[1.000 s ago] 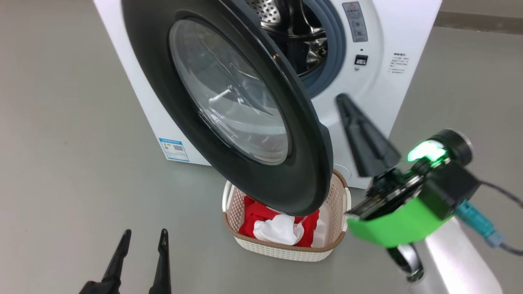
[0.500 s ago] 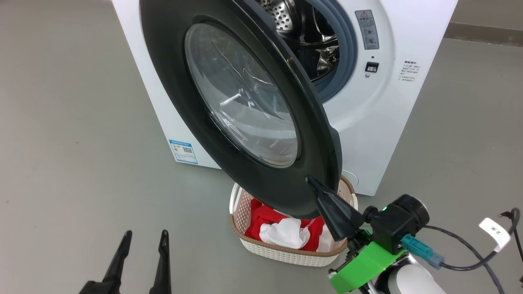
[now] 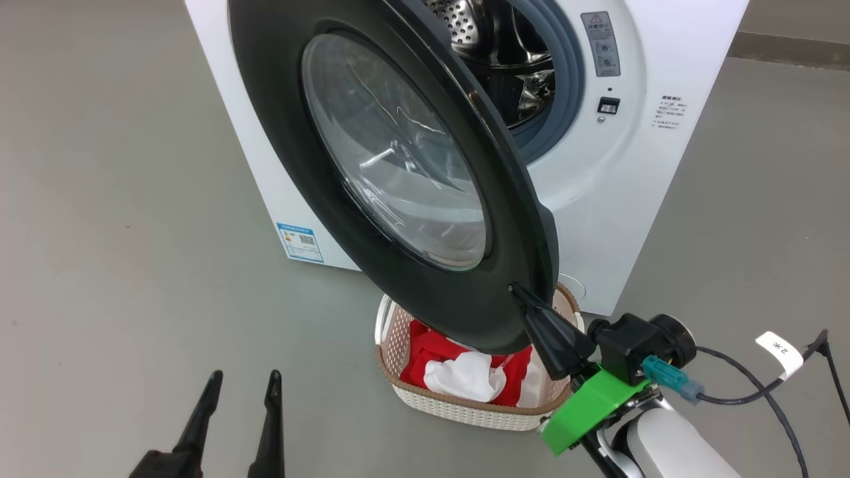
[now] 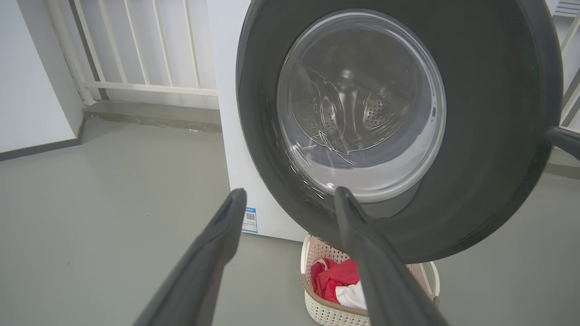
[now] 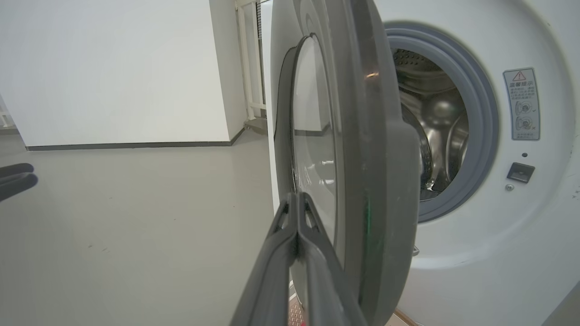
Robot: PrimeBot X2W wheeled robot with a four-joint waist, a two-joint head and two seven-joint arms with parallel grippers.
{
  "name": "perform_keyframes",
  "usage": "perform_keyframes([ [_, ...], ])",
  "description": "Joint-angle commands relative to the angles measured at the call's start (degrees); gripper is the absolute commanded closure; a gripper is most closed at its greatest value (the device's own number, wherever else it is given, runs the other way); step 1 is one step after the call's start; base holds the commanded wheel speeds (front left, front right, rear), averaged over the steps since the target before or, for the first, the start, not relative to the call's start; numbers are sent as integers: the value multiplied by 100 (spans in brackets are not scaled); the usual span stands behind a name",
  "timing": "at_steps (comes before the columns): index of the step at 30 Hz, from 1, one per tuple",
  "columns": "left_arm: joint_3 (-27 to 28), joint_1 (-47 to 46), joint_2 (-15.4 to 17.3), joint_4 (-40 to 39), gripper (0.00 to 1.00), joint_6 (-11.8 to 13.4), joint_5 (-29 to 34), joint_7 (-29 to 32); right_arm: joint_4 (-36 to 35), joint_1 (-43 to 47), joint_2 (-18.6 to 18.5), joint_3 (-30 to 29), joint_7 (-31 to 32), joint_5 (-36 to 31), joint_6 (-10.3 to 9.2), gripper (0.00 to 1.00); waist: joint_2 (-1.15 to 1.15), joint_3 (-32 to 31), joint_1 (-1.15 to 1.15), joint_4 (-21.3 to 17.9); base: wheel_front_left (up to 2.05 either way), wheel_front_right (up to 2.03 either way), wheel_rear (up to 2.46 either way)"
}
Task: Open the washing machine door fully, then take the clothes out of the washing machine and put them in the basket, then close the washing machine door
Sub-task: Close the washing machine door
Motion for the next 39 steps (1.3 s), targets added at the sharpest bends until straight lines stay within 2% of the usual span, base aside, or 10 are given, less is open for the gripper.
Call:
perform_keyframes([
  [1, 177, -271, 69, -116, 0, -3, -21, -19, -100, -204, 39, 83, -76, 15, 36, 100, 0, 7, 0, 10, 0, 0, 0],
  [27, 87, -457, 77, -56, 0, 88, -6, -117, 611, -924, 35, -252, -266, 37, 36, 100, 0, 350, 0, 78, 0, 0, 0],
  [39, -52, -658, -69, -76, 0, 104, 17, -269, 1024, -1612, -236, -409, -262, 109, 36, 100, 0, 730, 0, 96, 0, 0, 0],
])
